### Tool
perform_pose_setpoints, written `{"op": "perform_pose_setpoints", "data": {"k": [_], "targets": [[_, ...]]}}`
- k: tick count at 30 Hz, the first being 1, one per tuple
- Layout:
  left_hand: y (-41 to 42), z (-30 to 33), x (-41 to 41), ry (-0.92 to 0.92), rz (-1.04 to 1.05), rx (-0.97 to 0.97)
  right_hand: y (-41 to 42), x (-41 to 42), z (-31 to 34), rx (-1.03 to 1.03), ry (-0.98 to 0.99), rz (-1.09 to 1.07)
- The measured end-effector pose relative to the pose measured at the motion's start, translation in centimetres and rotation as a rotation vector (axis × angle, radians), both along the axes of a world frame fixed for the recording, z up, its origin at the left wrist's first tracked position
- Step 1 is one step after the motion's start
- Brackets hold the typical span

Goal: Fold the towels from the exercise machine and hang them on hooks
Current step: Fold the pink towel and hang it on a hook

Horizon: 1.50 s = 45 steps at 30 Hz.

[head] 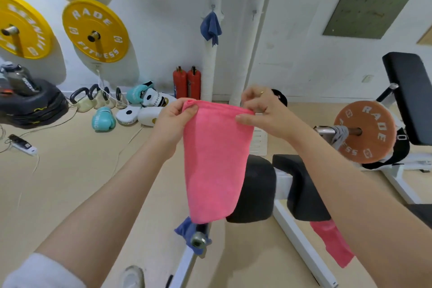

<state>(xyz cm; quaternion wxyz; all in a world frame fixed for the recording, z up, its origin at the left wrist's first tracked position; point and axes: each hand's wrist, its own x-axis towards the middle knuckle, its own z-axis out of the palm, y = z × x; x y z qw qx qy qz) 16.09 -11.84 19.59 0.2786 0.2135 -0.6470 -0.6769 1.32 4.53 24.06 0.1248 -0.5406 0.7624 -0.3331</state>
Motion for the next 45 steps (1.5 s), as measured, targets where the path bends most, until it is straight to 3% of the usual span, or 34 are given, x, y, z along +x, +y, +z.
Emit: {"op": "perform_pose_setpoints", "data": {"k": [6, 12, 15, 21, 29, 33, 36, 41, 43, 45], "targets": [[-11.9, 0.8, 2.7, -0.032, -0.246, -0.034, -9.7, 1.4, -0.6, -0.05, -0.512, -0.041], [-21.6, 1.2, 5.4, -0.063, -0.521, 0.114, -19.5, 3.4, -1.1, -0.114, -0.583, -0.024], [-24.8, 0.6, 5.5, -0.107, -0.519, 0.164, -22.5, 3.7, -1.7, -0.227, -0.771, -0.055], [-27.7, -0.1, 2.3, -0.047, -0.408, 0.292, -28.9, 3.1, -3.4, -0.522, -0.94, -0.462], [-33.4, -1.1, -6.6, 0.024, -0.26, 0.679, -34.2, -3.2, -8.9, -0.273, -1.392, -0.295], [-38.5, -1.4, -13.8, 0.012, -0.227, 0.796, -37.7, -9.9, -10.8, -0.084, -1.335, -0.093], [-43.1, -0.4, -19.8, 0.013, -0.19, 0.797, -40.9, -15.8, -9.9, 0.064, -1.229, -0.1], [-50.8, -0.6, -27.8, 0.085, -0.066, 0.817, -45.4, -26.1, -6.1, -0.002, -1.262, -0.147], [-53.0, -2.3, -30.3, -0.135, -0.062, 0.691, -47.3, -29.4, -4.8, 0.016, -1.23, -0.19], [-54.0, -4.3, -32.5, -0.499, -0.101, 0.438, -49.1, -31.7, -4.5, 0.062, -1.218, -0.224]]}}
